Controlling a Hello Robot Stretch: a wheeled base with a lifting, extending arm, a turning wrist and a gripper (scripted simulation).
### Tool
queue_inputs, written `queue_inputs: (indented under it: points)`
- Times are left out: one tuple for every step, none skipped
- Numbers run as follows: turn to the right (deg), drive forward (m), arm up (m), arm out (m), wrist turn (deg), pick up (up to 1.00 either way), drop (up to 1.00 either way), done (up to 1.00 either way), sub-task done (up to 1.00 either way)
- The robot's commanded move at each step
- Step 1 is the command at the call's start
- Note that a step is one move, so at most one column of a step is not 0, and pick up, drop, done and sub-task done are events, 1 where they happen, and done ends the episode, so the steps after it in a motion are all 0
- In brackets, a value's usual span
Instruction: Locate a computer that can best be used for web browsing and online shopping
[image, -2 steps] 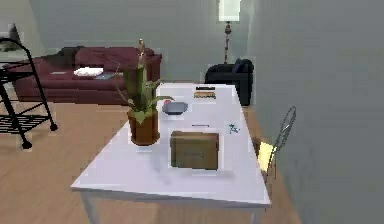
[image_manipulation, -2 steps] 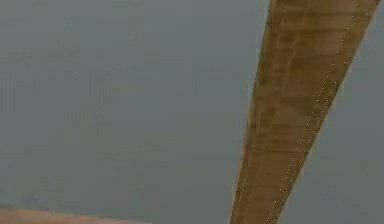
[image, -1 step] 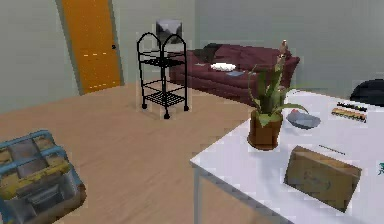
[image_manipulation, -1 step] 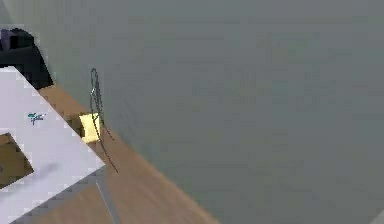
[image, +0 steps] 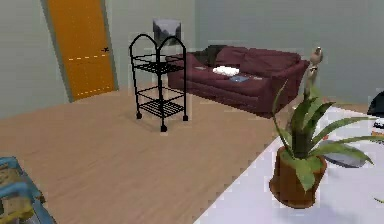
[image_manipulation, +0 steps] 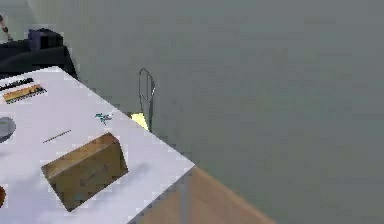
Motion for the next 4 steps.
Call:
queue_inputs:
  points:
    - [-45.0, 0.00, 0.00, 0.00, 0.0, 0.00, 0.00, 0.00, 0.00]
    - [0.0, 0.45, 0.00, 0.00, 0.0, 0.00, 0.00, 0.00, 0.00]
    - [42.0, 0.00, 0.00, 0.00, 0.0, 0.00, 0.00, 0.00, 0.00]
    - [0.0, 0.40, 0.00, 0.00, 0.0, 0.00, 0.00, 0.00, 0.00]
